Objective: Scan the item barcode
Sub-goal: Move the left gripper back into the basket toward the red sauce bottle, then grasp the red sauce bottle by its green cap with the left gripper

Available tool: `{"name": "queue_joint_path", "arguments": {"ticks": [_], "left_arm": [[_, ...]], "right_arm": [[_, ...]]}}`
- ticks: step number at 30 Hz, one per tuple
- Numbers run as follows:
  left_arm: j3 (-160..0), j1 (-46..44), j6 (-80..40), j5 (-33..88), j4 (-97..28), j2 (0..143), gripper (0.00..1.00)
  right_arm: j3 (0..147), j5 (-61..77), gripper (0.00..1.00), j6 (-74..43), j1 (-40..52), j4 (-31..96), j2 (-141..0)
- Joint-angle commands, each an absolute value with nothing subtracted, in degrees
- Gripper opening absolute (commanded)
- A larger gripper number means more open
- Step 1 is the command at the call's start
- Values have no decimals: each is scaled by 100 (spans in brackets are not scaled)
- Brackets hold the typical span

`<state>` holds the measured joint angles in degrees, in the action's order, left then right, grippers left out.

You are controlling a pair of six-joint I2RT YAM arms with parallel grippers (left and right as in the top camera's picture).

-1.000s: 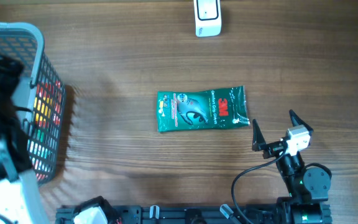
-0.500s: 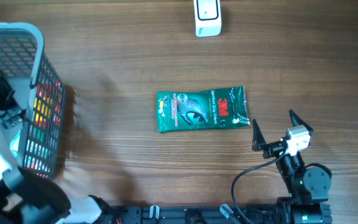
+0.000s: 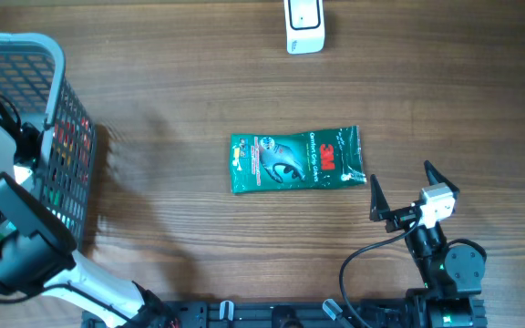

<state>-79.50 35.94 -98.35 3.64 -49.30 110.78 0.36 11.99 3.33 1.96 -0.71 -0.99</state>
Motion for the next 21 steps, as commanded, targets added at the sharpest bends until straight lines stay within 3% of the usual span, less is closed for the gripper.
{"name": "queue_joint_path", "arguments": {"ticks": [1, 2, 4, 5, 10, 13, 21], "left_arm": [[-7983, 3577, -9924, 137, -4912, 11327, 97], [-7983, 3579, -9922, 137, -4910, 11327, 94], [-7983, 3612, -9843, 121, -4888, 11325, 71], [-7983, 3645, -9548, 113, -4814, 11325, 65], [-7990, 3920, -8307, 292, -4447, 11277, 54], [-7996, 4176, -7830, 816, -4259, 11100, 40], [-7996, 4980, -7214, 2569, -3577, 9902, 43]], "right_arm": [[30, 1291, 100, 410, 220, -95, -54], [30, 1291, 100, 410, 220, -95, -54], [30, 1291, 100, 410, 220, -95, -54], [30, 1291, 100, 410, 220, -95, -54], [30, 1291, 99, 410, 220, -95, -54], [30, 1291, 100, 410, 220, -95, -54], [30, 1291, 100, 410, 220, -95, -54]]}}
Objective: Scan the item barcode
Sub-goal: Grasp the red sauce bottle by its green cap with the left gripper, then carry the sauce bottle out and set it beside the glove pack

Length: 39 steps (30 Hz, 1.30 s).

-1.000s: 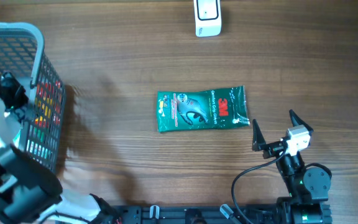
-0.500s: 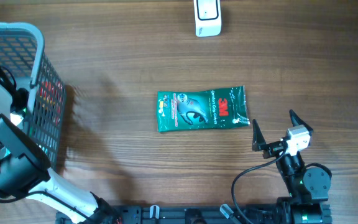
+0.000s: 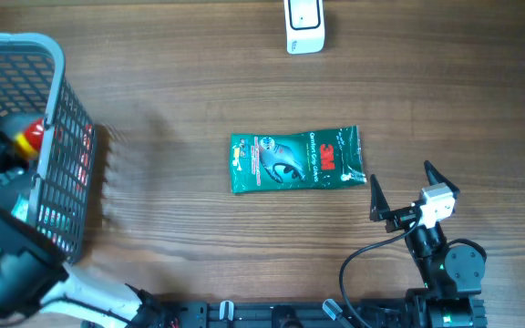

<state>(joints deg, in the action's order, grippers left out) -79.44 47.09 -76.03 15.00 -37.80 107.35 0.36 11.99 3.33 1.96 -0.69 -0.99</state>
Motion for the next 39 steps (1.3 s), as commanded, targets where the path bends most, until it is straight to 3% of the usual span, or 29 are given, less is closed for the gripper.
{"name": "queue_joint_path", "arguments": {"ticks": [1, 11, 19, 25, 31, 39], "left_arm": [[-7996, 5063, -7212, 2840, -3459, 9699, 44], [-7996, 5059, -7067, 4786, -2523, 7835, 45], [-7994, 4668, -6794, 4351, -3312, 7334, 45], [-7994, 4086, -6163, 5424, -3192, 7349, 45], [-7994, 2143, -3933, 5400, -3406, 7371, 45], [-7983, -1013, -2718, 2281, -4423, 7902, 45]], "right_arm": [[30, 1291, 100, 412, 220, -95, -54], [30, 1291, 100, 412, 220, -95, -54], [30, 1293, 100, 410, 220, -95, -54], [30, 1291, 100, 410, 220, -95, -54], [30, 1291, 100, 412, 220, -95, -54], [30, 1291, 100, 410, 220, -95, -54]]}}
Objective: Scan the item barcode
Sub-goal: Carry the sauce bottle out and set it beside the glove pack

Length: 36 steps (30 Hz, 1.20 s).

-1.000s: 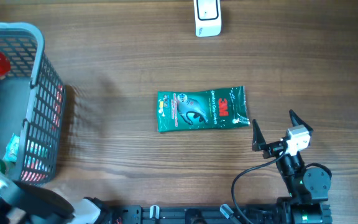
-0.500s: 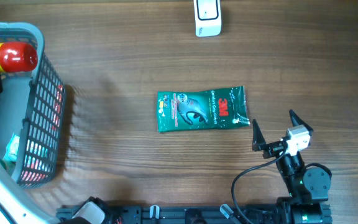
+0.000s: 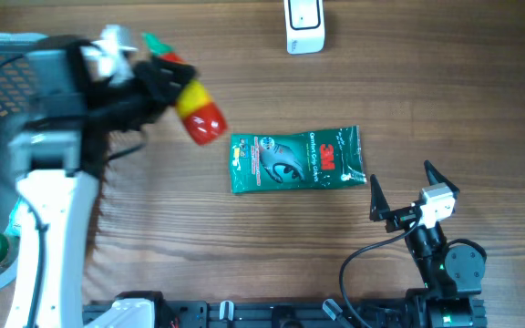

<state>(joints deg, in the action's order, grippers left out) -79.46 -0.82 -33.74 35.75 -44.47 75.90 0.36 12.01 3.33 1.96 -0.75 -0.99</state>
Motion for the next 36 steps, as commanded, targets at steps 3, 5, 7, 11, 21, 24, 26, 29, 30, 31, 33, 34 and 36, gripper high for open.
{"name": "queue_joint_path", "arguments": {"ticks": [3, 5, 7, 11, 21, 24, 26, 29, 30, 31, 33, 34, 36], "left_arm": [[-7983, -2080, -2720, 1745, -4101, 8545, 45], [-7983, -2502, -2720, 1481, -3863, 8934, 45], [-7983, -3076, -2742, 823, -3328, 9638, 46], [-7983, -3610, -3122, 1173, -2849, 10407, 49], [-7983, -4121, -3865, 1758, -1706, 11609, 52], [-7983, -4165, -3863, 1758, -1776, 11627, 55], [-7983, -4211, -3865, 1756, -1809, 11629, 62], [-7983, -4233, -3863, 1758, -1824, 11627, 78], [-7985, -4226, -3863, 1758, -1835, 11611, 85], [-7985, -4209, -3859, 1756, -1885, 11568, 91], [-7985, -4156, -3789, 1754, -2016, 11415, 99], [-7985, -4108, -3745, 1752, -2091, 11295, 100], [-7985, -3981, -3573, 1706, -2246, 10954, 100]], "right_arm": [[30, 1293, 100, 410, 220, -95, -54], [30, 1291, 100, 410, 220, -95, -54], [30, 1291, 100, 412, 220, -95, -54], [30, 1293, 100, 410, 220, -95, -54], [30, 1291, 100, 410, 220, -95, -54], [30, 1291, 100, 412, 220, -95, -54], [30, 1291, 100, 412, 220, -95, -54], [30, 1291, 100, 410, 220, -95, -54], [30, 1291, 100, 412, 220, -95, -54], [30, 1291, 100, 412, 220, -95, -54], [30, 1291, 100, 410, 220, -95, -54], [30, 1291, 100, 410, 220, -95, -54], [30, 1291, 100, 410, 220, -95, -54]]}}
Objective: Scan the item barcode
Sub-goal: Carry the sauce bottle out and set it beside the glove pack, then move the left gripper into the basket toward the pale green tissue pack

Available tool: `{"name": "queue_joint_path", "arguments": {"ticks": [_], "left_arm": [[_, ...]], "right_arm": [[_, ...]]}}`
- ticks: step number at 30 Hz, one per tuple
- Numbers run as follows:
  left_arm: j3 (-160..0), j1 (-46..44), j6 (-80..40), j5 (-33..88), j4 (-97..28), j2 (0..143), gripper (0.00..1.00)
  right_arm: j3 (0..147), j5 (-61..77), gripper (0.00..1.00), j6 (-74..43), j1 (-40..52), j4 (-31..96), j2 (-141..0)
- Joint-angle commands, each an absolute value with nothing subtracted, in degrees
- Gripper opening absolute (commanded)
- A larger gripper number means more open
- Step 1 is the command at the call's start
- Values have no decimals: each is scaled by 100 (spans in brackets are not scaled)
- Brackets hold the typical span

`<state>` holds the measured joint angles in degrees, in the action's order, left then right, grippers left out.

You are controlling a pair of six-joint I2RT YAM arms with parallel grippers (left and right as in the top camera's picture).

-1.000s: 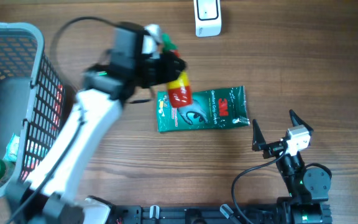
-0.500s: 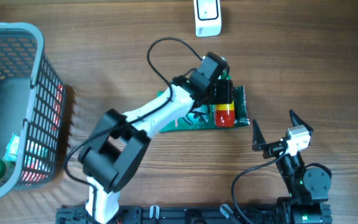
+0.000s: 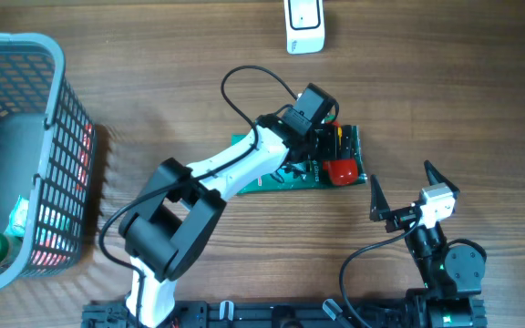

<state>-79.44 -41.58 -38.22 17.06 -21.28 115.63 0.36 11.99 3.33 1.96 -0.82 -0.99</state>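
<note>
A red and yellow bottle (image 3: 341, 168) hangs over the right end of the green 3M packet (image 3: 294, 177) at the table's middle. My left gripper (image 3: 326, 138) is shut on the bottle, its arm reaching across the packet from the lower left. The white barcode scanner (image 3: 304, 25) stands at the far edge, well beyond the bottle. To the right of the packet, near the front edge, my right gripper (image 3: 400, 172) stands open with nothing between its fingers.
A grey wire basket (image 3: 57, 100) fills the left side, with a green-capped container and other items inside. The left arm's cable loops above the packet.
My left gripper has moved right with the bottle, from just left of the packet's upper corner to over the packet's right end. The right arm has not moved.
My left arm was down in the basket at the left. Then the red and yellow bottle showed at the basket's rim. Then the left gripper held it out over the table beside the packet, and now holds it over the packet's right end. The right gripper stayed open and still.
</note>
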Motion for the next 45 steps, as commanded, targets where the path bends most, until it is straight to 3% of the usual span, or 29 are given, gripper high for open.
{"name": "queue_joint_path", "arguments": {"ticks": [1, 7, 13, 22, 28, 38, 42, 45], "left_arm": [[-7985, -3922, -3474, 1693, -2300, 10807, 100], [-7985, -3306, -3015, 626, -2685, 9539, 100], [-7985, -1922, -3004, -331, -3098, 8095, 100], [-7985, 1457, -3242, -327, -3527, 6702, 100], [-7983, 3492, -4018, 58, -5221, 7212, 100], [-7983, 3972, -4421, -462, -6182, 9275, 98], [-7983, 3977, -4431, -541, -6178, 10156, 87], [-7983, 3977, -4698, -1072, -6272, 10510, 86]], "right_arm": [[30, 1291, 100, 410, 220, -95, -54], [30, 1291, 100, 410, 220, -95, -54], [30, 1291, 99, 410, 220, -95, -54], [30, 1293, 100, 410, 220, -95, -54], [30, 1291, 100, 410, 220, -95, -54], [30, 1291, 100, 410, 220, -95, -54], [30, 1291, 100, 410, 220, -95, -54], [30, 1291, 100, 410, 220, -95, -54]]}}
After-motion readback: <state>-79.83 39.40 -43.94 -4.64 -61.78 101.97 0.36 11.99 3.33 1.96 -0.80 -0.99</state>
